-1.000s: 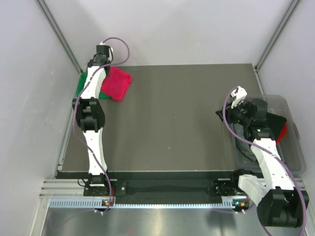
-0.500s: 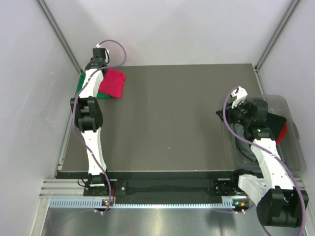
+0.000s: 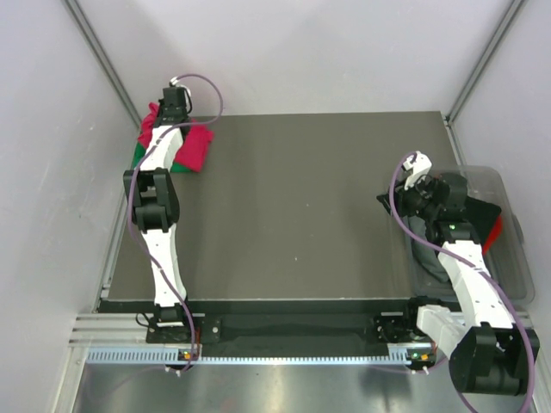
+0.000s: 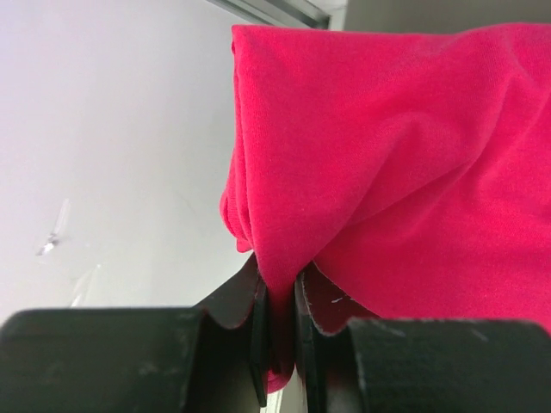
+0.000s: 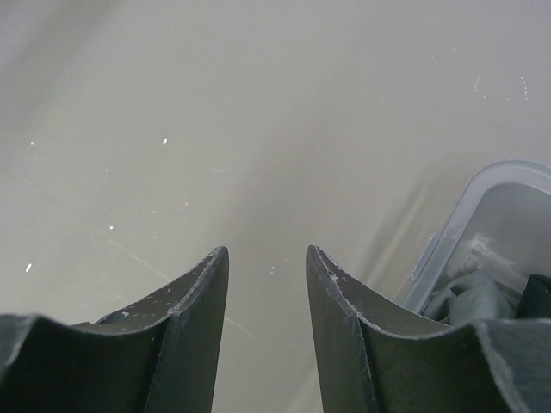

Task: Fold and stack the t-shirts
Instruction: Neatly place the folded tshirt to the corner, then reset both grippers

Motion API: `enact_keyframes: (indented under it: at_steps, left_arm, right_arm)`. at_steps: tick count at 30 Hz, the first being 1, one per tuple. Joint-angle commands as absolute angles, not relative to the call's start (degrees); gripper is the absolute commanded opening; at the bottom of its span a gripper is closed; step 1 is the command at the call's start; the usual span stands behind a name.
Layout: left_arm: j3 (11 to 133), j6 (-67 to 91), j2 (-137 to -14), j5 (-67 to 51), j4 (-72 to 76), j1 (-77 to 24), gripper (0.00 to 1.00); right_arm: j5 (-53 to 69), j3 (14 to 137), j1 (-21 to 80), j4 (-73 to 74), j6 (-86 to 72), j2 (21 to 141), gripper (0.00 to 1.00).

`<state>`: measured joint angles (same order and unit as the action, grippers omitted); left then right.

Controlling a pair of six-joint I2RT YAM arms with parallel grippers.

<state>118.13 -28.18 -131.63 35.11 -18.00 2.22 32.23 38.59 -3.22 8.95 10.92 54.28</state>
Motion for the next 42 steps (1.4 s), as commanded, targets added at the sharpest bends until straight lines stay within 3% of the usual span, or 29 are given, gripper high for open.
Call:
enact_keyframes:
  at_steps: [1,13,16,18,27,30,31,32,34,38,42]
  left_arm:
    - [118.39,-29.88,-125.77,39.37,-10.38,2.81,0.0]
    - [120.14,-35.94,-131.92,44.82,-4.66,3.16,0.0]
    - [121.56,-36.65,-134.29,48.06,-1.07,3.34,0.64]
    - [119.98,-39.01,-134.56,48.95,4.17,2.64,0.96]
    - [109.62,-29.54,-124.73,50.28,2.9,-5.18,0.99]
    - [102.06,-25.68,-117.53,46.6,-2.43,-9.48,0.99]
    - [100.56,-21.75,-113.94,45.71,-5.33,-11.75,0.99]
    - [97.59,-19.1,-111.82,40.74,-11.8,-12.65,0.99]
    - [94.5,-13.83,-105.34,32.22,-19.22,-14.06,0.99]
    - [80.04,-4.24,-93.37,12.25,-24.79,-14.94,0.99]
    - [62.88,-3.08,-80.44,0.62,-12.35,-14.94,0.99]
  right_arm:
    - [33.57,38.67,-4.13,6.24,11.51,54.32,0.42]
    - [33.58,38.41,-4.13,6.15,12.04,54.75,0.42]
    - [33.66,38.41,-4.31,6.15,12.04,55.02,0.42]
    - [33.92,38.32,-4.31,6.15,12.04,55.02,0.42]
    - [34.1,37.36,-5.18,5.28,11.69,53.44,0.47]
    - [33.84,37.27,-5.45,5.18,11.6,53.0,0.55]
    - [33.75,37.09,-5.45,5.01,11.6,53.09,0.66]
    - [33.75,37.18,-5.54,5.1,11.34,53.17,0.71]
    - [33.49,37.35,-5.45,5.27,10.47,53.79,0.99]
    - [29.55,42.26,-2.04,11.4,12.11,61.75,1.0]
    - [23.47,51.74,5.35,17.66,16.26,72.32,1.0]
